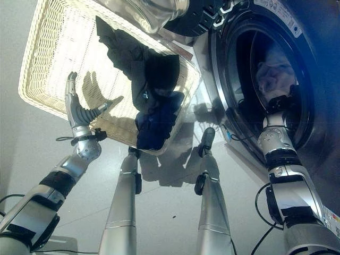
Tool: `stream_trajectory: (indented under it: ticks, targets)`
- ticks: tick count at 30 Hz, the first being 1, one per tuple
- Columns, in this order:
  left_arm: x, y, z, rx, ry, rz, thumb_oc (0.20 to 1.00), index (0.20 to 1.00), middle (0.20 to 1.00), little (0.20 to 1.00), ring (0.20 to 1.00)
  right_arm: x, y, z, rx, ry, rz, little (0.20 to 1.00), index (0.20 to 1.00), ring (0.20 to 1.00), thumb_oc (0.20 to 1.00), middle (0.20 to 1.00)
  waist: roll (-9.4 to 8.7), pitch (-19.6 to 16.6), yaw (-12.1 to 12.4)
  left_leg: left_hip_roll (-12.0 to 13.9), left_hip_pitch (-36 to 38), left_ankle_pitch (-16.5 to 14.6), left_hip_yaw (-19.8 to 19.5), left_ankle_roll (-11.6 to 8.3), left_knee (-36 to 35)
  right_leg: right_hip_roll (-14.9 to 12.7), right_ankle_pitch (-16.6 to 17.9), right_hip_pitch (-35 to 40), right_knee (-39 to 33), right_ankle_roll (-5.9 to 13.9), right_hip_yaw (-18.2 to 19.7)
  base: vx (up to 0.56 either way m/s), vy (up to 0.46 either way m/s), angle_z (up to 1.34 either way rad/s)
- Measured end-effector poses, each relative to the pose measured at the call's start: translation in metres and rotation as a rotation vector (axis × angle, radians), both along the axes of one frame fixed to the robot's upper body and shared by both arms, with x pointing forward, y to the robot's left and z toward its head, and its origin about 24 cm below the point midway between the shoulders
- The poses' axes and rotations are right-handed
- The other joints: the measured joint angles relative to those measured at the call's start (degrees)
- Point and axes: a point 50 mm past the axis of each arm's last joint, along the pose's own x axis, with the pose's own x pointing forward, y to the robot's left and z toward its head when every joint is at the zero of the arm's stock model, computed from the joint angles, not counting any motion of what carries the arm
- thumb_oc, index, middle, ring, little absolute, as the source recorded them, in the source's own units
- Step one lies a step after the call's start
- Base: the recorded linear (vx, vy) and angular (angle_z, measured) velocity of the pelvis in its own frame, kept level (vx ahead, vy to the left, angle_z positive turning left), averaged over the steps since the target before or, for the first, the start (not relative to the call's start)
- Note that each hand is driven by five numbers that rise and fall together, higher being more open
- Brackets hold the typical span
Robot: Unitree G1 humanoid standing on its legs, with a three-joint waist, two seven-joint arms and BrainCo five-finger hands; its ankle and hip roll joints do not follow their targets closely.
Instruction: Put the clothes into the washing machine.
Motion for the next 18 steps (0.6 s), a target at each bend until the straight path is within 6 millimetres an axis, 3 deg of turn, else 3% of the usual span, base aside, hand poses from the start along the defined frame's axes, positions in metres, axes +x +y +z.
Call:
stream_trajectory:
  ticks: [3,7,11,18]
  targets:
    - [0.005,-0.017,0.012,0.187,-0.018,-0.032,1.0,1.0,1.0,1.0,1.0,0.005,-0.002,-0.013,-0.193,0.28,-0.035,1.0,1.0,1.0,1.0,1.0,0.0,0.0,-0.05,-0.52,-0.66,0.21,-0.13,0.31,-0.11,-0.21,0.74,0.42,-1.73,0.33,0.15,0.0,-0.004,0.05]
    - [0.009,-0.026,0.024,0.326,-0.043,-0.033,1.0,1.0,1.0,1.0,1.0,0.007,-0.004,-0.013,-0.34,0.487,-0.091,1.0,1.0,1.0,1.0,1.0,0.0,0.0,-0.15,-0.63,-1.17,0.18,-0.31,0.39,-0.07,-0.22,1.21,0.26,-2.3,0.68,0.13,0.0,0.0,0.0]
    - [0.013,-0.034,0.04,0.406,-0.077,-0.029,1.0,1.0,1.0,1.0,1.0,0.009,-0.003,0.006,-0.454,0.583,-0.18,1.0,1.0,1.0,1.0,1.0,0.01,0.0,-0.17,-0.62,-1.24,0.26,-0.28,0.42,-0.48,-0.22,1.24,0.12,-2.51,0.66,0.07,0.0,0.0,0.0]
    - [0.017,-0.047,0.062,0.53,-0.128,-0.012,1.0,1.0,1.0,1.0,1.0,0.01,0.007,0.048,-0.555,0.54,-0.283,1.0,1.0,1.0,1.0,1.0,0.04,-0.02,-0.04,-0.68,-1.22,0.42,-0.05,0.16,-0.88,-0.33,1.41,-0.14,-2.47,0.42,0.16,-0.01,0.043,0.0]
